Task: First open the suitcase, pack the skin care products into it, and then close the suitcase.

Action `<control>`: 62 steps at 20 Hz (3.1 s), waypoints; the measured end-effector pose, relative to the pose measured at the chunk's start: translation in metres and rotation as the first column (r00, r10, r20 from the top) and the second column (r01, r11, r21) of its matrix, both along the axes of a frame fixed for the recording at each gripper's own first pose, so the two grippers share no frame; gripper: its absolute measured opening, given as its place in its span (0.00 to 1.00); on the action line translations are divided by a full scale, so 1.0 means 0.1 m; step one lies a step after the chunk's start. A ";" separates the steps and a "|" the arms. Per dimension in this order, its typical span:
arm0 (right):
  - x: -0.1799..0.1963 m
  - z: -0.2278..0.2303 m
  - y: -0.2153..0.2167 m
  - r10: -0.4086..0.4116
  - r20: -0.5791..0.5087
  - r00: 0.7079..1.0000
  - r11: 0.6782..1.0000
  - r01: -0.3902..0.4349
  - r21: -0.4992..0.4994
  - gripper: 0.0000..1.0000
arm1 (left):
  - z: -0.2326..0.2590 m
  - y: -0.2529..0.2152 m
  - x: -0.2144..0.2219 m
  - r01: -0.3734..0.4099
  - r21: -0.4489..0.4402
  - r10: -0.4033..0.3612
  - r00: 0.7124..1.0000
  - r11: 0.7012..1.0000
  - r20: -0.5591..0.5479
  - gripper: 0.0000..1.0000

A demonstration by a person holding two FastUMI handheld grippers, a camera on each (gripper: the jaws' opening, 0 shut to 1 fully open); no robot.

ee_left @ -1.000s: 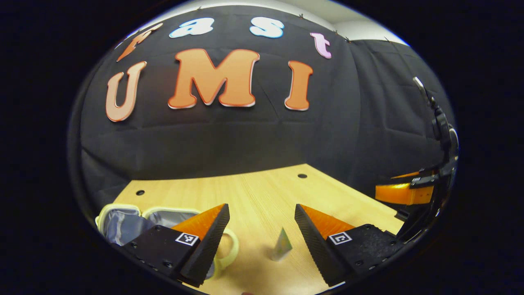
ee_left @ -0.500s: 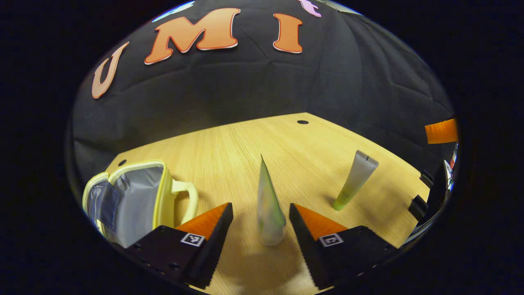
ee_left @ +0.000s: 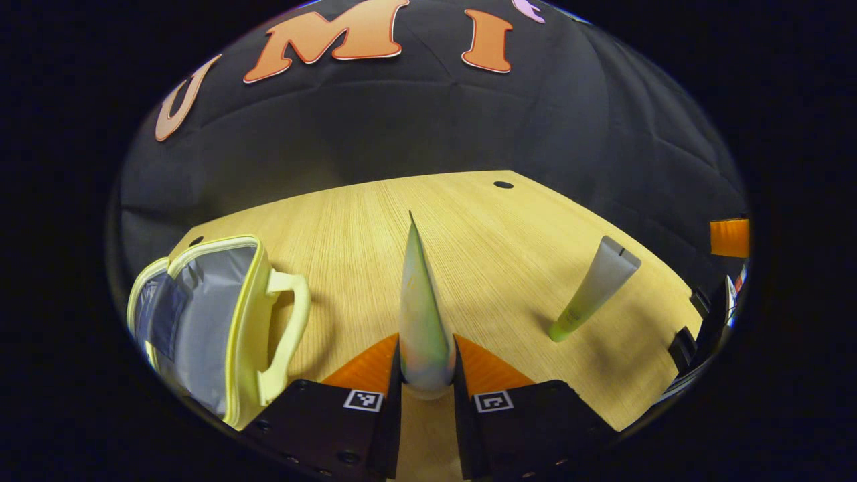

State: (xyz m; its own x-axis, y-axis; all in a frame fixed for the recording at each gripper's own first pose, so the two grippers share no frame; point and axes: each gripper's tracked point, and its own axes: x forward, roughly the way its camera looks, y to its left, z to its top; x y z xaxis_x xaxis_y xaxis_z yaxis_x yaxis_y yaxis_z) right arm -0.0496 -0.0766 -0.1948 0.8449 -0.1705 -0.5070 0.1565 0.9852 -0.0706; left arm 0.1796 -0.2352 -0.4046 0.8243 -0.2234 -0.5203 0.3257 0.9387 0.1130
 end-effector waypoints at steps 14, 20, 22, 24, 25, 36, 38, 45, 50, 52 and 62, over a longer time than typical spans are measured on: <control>0.64 -0.96 0.67 0.181 -0.136 0.974 0.981 -0.188 -0.038 0.96 | 1.08 0.82 -0.57 -0.089 -0.104 0.085 0.996 0.991 -0.041 0.35; 0.71 -1.33 0.64 0.173 -0.223 0.959 0.984 -0.179 -0.005 0.90 | 1.09 1.18 -0.69 -0.151 -0.092 0.146 0.987 0.984 -0.065 0.35; 0.75 -1.38 0.62 0.166 -0.232 0.958 0.985 -0.172 -0.006 0.87 | 1.11 1.21 -0.73 -0.150 -0.088 0.145 0.987 0.985 -0.064 0.35; 0.78 -1.41 0.60 0.156 -0.234 0.960 0.987 -0.163 -0.009 0.83 | 1.10 1.23 -0.75 -0.145 -0.069 0.141 0.988 0.987 -0.067 0.35; 0.79 -1.42 0.59 0.147 -0.233 0.961 0.988 -0.153 -0.011 0.77 | 1.09 1.25 -0.77 -0.145 -0.065 0.140 0.988 0.987 -0.070 0.35; 0.57 -1.06 0.71 0.100 -0.198 0.975 0.994 -0.090 0.057 0.26 | 1.40 1.55 -0.86 -0.134 -0.110 0.126 0.989 0.985 -0.080 0.35; 0.48 -0.92 0.93 0.132 -0.188 0.973 0.988 -0.115 0.099 0.30 | 1.55 1.80 -0.90 -0.136 -0.093 0.128 0.987 0.986 -0.093 0.35; 0.27 -0.82 1.50 0.143 -0.160 0.977 0.963 -0.100 0.251 0.30 | 1.56 2.66 -0.88 -0.176 -0.031 0.156 0.929 0.984 -0.336 0.34; 0.10 -0.77 1.56 0.128 -0.157 0.979 0.956 -0.080 0.281 0.30 | 1.04 2.82 -0.50 -0.137 0.028 0.128 0.809 0.990 -0.573 0.35; 0.06 -0.72 1.55 0.113 -0.142 0.983 0.954 -0.068 0.292 0.30 | 0.72 2.89 -0.35 -0.174 0.051 0.164 0.733 0.983 -0.660 0.35; -0.13 -0.68 1.42 0.048 -0.169 0.984 0.957 0.004 0.291 0.30 | 0.16 3.10 0.02 -0.178 0.145 0.228 0.655 0.973 -0.720 0.36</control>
State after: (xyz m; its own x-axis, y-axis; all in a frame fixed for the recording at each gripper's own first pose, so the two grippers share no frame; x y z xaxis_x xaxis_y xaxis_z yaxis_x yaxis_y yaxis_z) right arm -0.0624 0.0657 -0.2626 0.7422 0.0228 -0.6698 0.1454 0.9702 0.1940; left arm 0.1817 0.0751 -0.3885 0.1979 -0.0472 -0.9791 0.1289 0.9914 -0.0217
